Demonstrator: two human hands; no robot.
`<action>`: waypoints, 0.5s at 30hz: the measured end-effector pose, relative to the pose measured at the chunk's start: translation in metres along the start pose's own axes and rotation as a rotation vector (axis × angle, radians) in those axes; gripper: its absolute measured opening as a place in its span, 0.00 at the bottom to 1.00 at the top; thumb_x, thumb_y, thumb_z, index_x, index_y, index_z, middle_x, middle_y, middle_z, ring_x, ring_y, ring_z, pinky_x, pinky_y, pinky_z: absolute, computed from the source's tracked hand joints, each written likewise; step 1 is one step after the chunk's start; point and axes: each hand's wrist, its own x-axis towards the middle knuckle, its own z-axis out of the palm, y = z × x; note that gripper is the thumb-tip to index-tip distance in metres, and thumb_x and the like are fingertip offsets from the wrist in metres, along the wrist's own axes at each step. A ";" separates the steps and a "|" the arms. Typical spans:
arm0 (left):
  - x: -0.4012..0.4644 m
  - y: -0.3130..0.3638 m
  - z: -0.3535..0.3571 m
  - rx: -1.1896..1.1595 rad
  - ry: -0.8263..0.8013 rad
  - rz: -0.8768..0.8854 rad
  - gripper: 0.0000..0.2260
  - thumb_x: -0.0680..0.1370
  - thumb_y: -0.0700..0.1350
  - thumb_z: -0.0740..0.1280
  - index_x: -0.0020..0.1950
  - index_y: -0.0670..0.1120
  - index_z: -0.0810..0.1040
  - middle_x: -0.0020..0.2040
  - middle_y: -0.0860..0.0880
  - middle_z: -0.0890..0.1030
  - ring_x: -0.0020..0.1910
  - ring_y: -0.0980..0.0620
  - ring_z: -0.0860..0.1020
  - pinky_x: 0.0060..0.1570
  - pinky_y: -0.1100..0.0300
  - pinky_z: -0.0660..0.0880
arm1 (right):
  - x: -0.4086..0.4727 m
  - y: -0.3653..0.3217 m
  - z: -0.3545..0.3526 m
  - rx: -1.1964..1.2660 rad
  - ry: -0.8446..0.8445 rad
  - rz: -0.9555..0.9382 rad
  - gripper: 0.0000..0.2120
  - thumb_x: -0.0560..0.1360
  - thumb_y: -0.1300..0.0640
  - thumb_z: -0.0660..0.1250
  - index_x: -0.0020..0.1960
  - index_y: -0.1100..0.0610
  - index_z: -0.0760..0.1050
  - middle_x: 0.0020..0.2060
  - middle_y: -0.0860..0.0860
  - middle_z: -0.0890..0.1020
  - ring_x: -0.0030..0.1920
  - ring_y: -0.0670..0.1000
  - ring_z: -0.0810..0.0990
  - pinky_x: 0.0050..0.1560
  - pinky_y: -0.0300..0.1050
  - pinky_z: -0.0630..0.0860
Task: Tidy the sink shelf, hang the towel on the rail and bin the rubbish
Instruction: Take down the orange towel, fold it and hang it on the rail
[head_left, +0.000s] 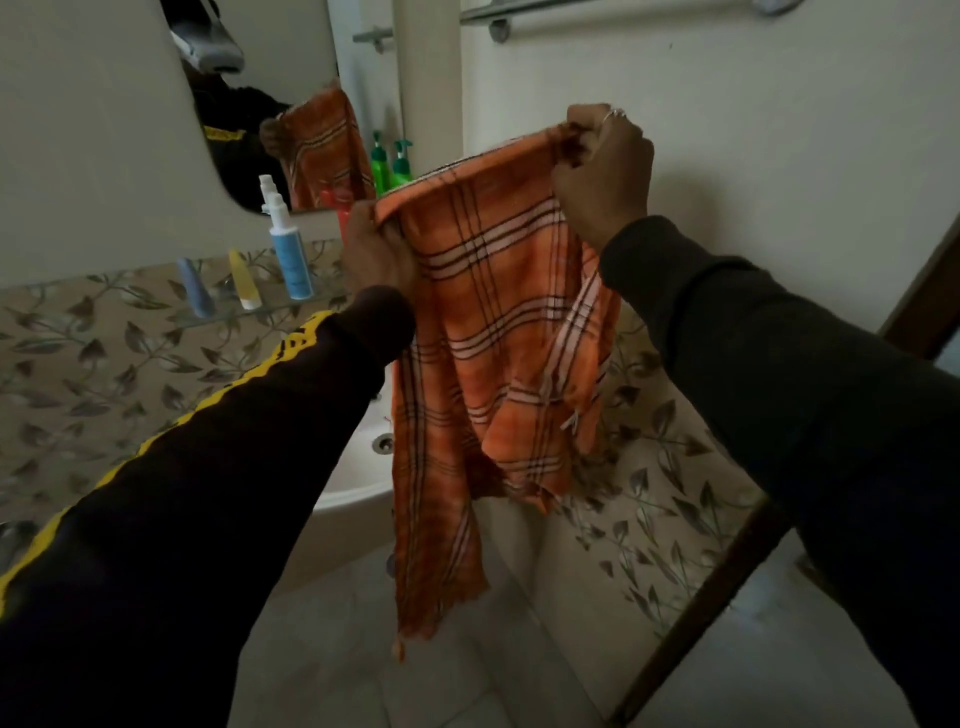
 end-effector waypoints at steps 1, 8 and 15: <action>0.001 0.002 0.000 -0.032 0.024 0.001 0.11 0.80 0.39 0.57 0.57 0.39 0.76 0.54 0.40 0.80 0.53 0.47 0.76 0.52 0.61 0.68 | -0.002 0.005 -0.001 -0.082 0.018 -0.021 0.18 0.72 0.61 0.67 0.61 0.54 0.80 0.55 0.51 0.85 0.58 0.51 0.82 0.62 0.46 0.78; 0.011 0.019 0.006 -0.149 0.100 -0.003 0.08 0.79 0.40 0.57 0.48 0.41 0.75 0.43 0.50 0.74 0.45 0.52 0.71 0.42 0.67 0.64 | -0.003 0.040 -0.001 -0.451 0.045 -0.019 0.11 0.78 0.54 0.64 0.57 0.53 0.83 0.58 0.56 0.79 0.61 0.58 0.77 0.59 0.51 0.74; 0.013 0.029 0.007 -0.255 0.104 -0.037 0.07 0.80 0.42 0.58 0.44 0.49 0.72 0.37 0.60 0.73 0.36 0.67 0.70 0.38 0.80 0.66 | -0.005 0.047 -0.001 -0.546 -0.038 0.010 0.11 0.79 0.58 0.60 0.59 0.58 0.75 0.56 0.57 0.81 0.57 0.62 0.79 0.58 0.56 0.75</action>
